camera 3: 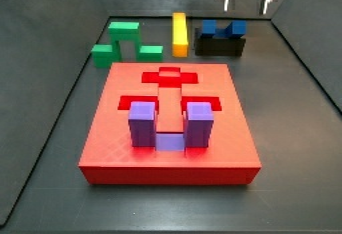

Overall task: Pick up the blue object. Move up. Place the blue object on the fixture. Regrasp the blue object. Move to above the board. Insert the blue object.
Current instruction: Regrasp the blue object.

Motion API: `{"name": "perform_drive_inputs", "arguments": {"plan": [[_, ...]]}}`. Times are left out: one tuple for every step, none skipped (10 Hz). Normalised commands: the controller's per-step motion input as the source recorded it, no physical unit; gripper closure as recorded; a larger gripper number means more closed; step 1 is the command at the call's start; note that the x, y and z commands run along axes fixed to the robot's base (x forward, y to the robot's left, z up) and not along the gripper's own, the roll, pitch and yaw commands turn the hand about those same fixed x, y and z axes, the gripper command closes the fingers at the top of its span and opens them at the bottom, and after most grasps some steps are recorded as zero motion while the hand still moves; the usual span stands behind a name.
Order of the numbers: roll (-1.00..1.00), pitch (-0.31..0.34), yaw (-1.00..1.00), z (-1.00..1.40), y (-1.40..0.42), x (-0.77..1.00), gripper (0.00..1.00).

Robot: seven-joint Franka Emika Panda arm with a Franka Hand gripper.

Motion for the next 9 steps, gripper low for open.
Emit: {"name": "perform_drive_inputs", "arguments": {"plan": [[0.03,-0.42,-0.17,0.21,0.0,0.0,0.0],[0.43,-0.46,-0.04,0.08,-0.04,0.0,0.0],[0.78,-0.403,0.0,0.0,-0.11,0.05,0.0],[0.97,-0.34,0.01,-0.07,-0.12,0.1,0.0],[1.0,-0.297,0.05,-0.05,-0.14,0.11,0.0],[1.0,-0.269,0.09,-0.04,-0.15,0.11,0.0],[1.0,-0.223,0.15,-0.03,-0.14,0.14,0.0],[1.0,-0.137,0.24,-0.04,-0.11,0.23,0.0],[1.0,-0.057,0.29,-0.07,-0.06,0.27,0.0]]}}
